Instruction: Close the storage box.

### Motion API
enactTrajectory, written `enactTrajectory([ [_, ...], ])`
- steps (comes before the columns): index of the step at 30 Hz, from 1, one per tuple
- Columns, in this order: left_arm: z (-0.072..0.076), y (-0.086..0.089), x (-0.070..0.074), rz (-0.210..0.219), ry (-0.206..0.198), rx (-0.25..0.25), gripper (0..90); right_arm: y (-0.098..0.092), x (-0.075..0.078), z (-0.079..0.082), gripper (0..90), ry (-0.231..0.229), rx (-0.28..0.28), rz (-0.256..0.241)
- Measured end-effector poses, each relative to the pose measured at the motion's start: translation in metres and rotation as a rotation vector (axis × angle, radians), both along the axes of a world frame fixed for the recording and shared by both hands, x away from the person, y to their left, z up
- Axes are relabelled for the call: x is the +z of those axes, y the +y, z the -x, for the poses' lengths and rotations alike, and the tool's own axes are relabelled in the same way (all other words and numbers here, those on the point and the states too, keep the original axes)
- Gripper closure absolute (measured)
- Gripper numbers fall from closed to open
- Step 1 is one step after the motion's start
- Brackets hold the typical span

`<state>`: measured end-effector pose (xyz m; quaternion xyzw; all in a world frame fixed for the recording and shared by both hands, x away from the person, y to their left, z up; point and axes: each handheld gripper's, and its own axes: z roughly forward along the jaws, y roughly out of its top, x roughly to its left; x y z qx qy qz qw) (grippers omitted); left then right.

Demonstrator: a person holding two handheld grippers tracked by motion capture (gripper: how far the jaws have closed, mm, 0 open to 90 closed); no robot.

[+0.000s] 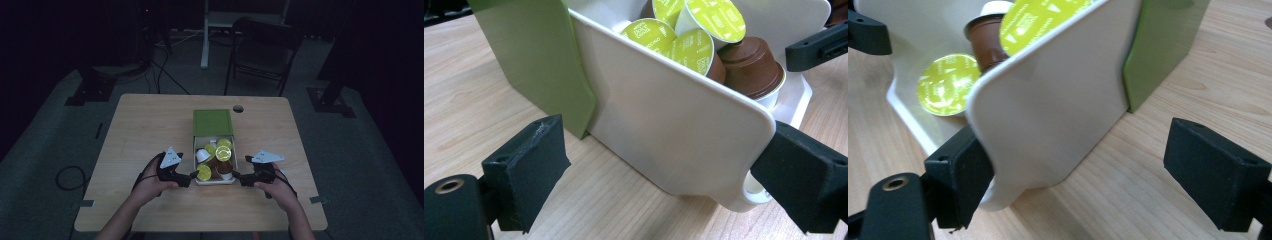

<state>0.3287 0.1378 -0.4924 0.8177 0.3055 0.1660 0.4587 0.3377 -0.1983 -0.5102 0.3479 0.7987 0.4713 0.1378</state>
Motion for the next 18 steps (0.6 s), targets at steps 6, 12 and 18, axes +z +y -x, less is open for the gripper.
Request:
enactTrajectory([
  [6, -0.0027, 0.0003, 0.0006, -0.002, 0.002, 0.01, 10.2, 0.0018, 0.0008, -0.003, 13.5, 0.0, 0.005, 0.007],
  [12, -0.0057, 0.0002, 0.0002, 0.001, 0.008, 0.01, 10.2, 0.0015, 0.0006, -0.0057, 13.4, 0.0, -0.001, 0.003],
  [18, -0.0091, -0.0004, 0.0011, -0.008, 0.005, 0.01, 10.1, 0.0018, 0.0006, -0.0086, 13.4, -0.004, -0.006, 0.002],
])
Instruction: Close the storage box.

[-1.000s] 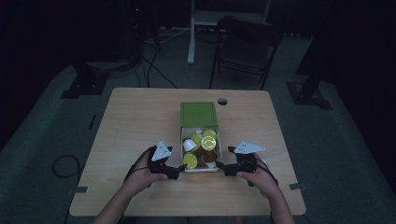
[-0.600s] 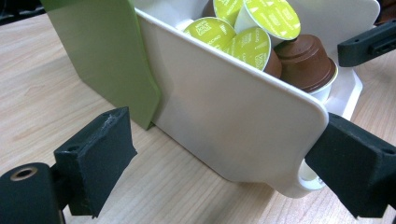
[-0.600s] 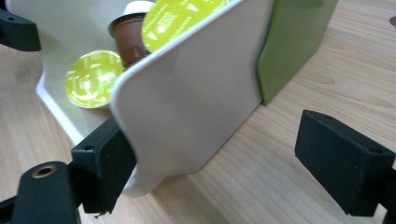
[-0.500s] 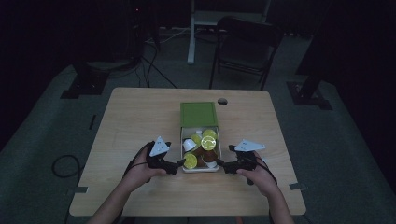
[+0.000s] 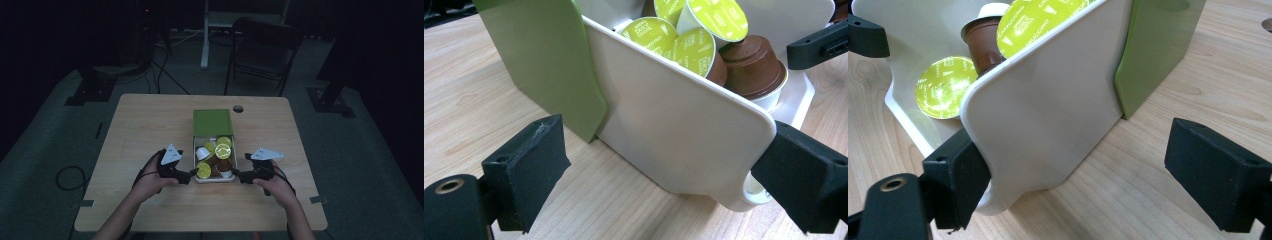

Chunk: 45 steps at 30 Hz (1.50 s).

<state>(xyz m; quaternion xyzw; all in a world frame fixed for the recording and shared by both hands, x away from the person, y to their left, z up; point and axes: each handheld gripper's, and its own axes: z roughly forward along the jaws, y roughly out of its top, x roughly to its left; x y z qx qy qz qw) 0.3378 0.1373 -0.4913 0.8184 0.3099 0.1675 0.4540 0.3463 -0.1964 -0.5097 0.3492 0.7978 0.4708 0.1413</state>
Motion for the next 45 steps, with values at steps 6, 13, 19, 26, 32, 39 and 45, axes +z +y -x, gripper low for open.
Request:
enactTrajectory([
  [6, -0.003, 0.0, 0.0, -0.005, 0.0, 0.005, 10.2, 0.001, 0.0, -0.003, 13.4, 0.001, -0.008, 0.003],
  [13, -0.007, 0.001, 0.001, -0.01, -0.003, 0.016, 10.2, 0.002, 0.001, -0.006, 13.3, -0.001, -0.009, 0.005],
  [19, -0.011, 0.002, 0.0, -0.001, -0.003, 0.025, 10.2, 0.004, 0.001, -0.01, 13.1, 0.012, -0.023, 0.0],
  [26, -0.017, 0.004, -0.001, 0.015, 0.007, 0.036, 10.2, 0.006, 0.003, -0.015, 13.1, 0.015, -0.03, -0.013],
  [32, -0.022, 0.004, 0.0, 0.031, 0.006, 0.051, 10.2, 0.007, 0.007, -0.022, 13.2, -0.001, -0.044, -0.008],
  [39, -0.027, 0.004, 0.002, 0.035, 0.013, 0.06, 10.2, 0.008, 0.008, -0.027, 13.2, 0.002, -0.063, -0.018],
  [45, -0.032, 0.004, 0.002, 0.03, 0.013, 0.061, 10.1, 0.008, 0.008, -0.03, 13.2, -0.009, -0.076, -0.014],
])
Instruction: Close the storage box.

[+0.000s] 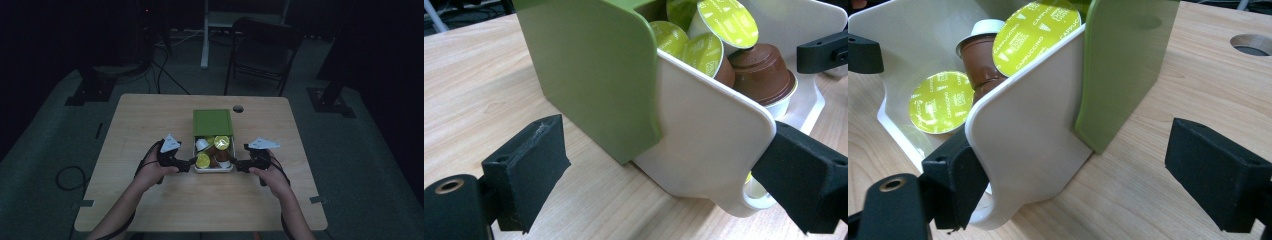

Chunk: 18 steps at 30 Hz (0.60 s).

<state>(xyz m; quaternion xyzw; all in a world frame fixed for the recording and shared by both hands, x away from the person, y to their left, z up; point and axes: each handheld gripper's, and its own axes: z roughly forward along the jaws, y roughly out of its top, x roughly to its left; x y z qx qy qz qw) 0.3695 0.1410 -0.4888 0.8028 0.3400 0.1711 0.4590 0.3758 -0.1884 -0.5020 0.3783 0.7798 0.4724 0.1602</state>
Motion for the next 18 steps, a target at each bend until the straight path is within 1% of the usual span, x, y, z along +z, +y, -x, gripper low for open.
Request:
enactTrajectory([
  [4, -0.002, 0.0, 0.0, 0.005, 0.003, 0.007, 10.1, 0.0, 0.0, -0.003, 13.2, -0.002, -0.003, 0.003],
  [9, -0.005, -0.001, 0.0, 0.004, 0.004, 0.005, 10.1, 0.0, 0.0, -0.005, 13.1, -0.003, -0.023, -0.003],
  [13, -0.007, -0.003, 0.001, -0.008, -0.007, 0.008, 10.1, 0.0, 0.0, -0.007, 13.2, -0.009, -0.036, 0.004],
  [18, -0.011, -0.001, 0.0, -0.002, -0.013, 0.026, 10.1, 0.002, 0.0, -0.011, 13.2, -0.011, -0.044, 0.005],
])
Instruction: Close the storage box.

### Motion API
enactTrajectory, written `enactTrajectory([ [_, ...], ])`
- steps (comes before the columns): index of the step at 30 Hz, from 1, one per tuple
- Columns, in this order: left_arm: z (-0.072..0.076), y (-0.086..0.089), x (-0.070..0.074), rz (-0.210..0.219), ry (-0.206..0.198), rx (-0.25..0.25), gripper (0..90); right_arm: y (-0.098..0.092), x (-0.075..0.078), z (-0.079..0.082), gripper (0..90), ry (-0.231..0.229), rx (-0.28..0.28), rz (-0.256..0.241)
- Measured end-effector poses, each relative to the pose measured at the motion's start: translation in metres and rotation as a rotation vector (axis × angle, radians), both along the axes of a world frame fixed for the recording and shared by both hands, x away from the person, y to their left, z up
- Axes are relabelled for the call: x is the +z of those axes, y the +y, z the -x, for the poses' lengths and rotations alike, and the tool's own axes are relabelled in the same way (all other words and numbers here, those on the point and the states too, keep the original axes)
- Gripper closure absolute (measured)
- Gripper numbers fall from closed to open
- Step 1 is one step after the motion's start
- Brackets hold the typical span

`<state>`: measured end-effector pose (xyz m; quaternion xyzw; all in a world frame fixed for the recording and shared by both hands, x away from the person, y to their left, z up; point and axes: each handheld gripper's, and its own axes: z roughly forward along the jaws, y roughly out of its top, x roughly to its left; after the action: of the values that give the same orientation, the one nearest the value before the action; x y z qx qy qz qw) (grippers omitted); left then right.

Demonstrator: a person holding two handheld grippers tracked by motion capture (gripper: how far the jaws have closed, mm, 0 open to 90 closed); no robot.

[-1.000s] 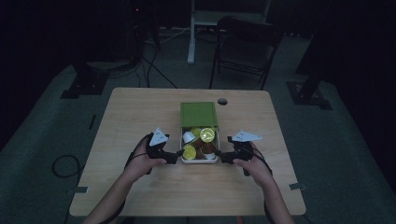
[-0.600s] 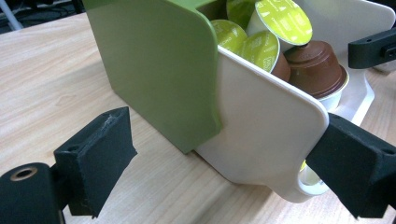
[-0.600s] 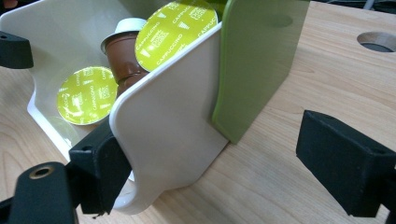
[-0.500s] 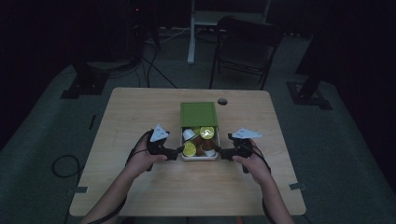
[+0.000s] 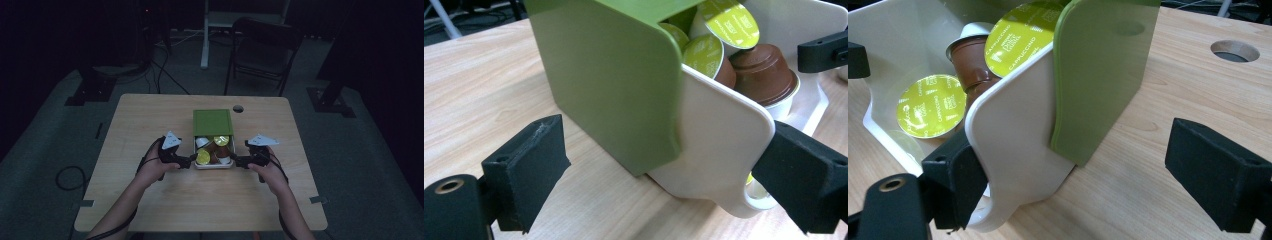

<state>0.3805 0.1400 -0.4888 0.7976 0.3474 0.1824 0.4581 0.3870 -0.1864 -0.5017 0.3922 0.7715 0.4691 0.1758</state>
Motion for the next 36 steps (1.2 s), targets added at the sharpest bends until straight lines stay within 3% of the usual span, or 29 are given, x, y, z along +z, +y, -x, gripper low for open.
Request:
enactTrajectory([
  [36, -0.027, -0.002, 0.0, -0.007, -0.017, 0.054, 9.8, 0.008, -0.002, -0.025, 13.1, 0.008, -0.107, -0.015],
])
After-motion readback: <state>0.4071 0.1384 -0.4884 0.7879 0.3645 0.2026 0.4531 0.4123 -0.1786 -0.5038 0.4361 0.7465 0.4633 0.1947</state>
